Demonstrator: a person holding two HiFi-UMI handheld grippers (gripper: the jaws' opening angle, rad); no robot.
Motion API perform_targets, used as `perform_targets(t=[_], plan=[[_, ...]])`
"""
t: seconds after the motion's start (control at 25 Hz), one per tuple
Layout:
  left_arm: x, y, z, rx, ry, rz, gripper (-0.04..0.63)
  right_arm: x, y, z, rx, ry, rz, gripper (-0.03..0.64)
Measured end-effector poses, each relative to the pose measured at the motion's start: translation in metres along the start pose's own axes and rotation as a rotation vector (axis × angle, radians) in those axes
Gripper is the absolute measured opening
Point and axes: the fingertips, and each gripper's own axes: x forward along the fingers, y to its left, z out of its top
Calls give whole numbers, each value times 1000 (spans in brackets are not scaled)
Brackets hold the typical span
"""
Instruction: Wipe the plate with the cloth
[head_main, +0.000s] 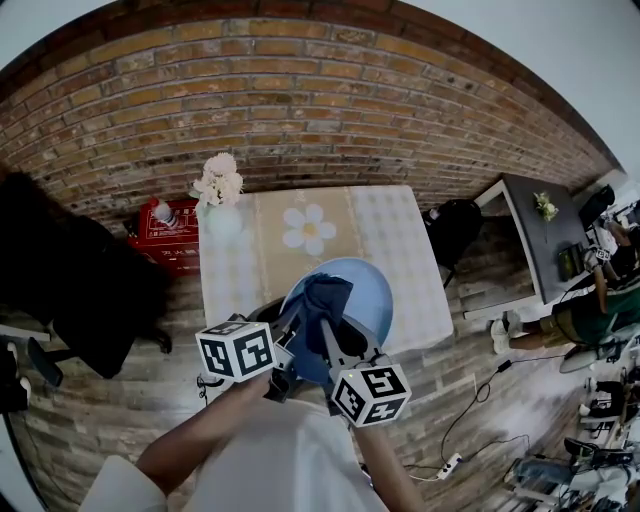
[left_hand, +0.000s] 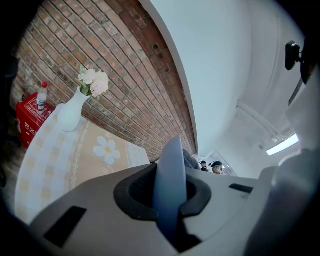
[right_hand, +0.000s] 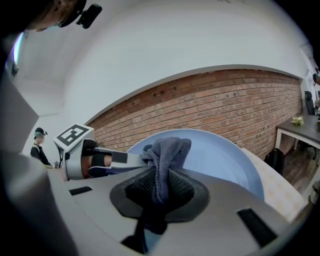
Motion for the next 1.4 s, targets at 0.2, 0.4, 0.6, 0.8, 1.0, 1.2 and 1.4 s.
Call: perform_targets(t=[0.2,0.4,0.6,0.8,1.0,1.2,1.4], plan=[[-3,6,12,-7,-24,4,48,1,22,-12,-5,36,61,78],[-7,10,25,-25,-64,13,48,-1,32,-24,-26,83,78,78],[-16,15,30,-36,-81,17,48,-6,29,-38,-18,115,70,78],[-18,15,28,-40,-83,13,48,-12,19,-48,-11,128,44,78],[-19,12,29,-38,-87,7,48,-19,4,-51,-23,144,0,78],[-20,7,30,-29,-91,0,48,-25,-15,-50,-43,157,-59,78],[-21,4,29,-29,-94,-3,48,-28,-41,-45,-60,173,-125,78]])
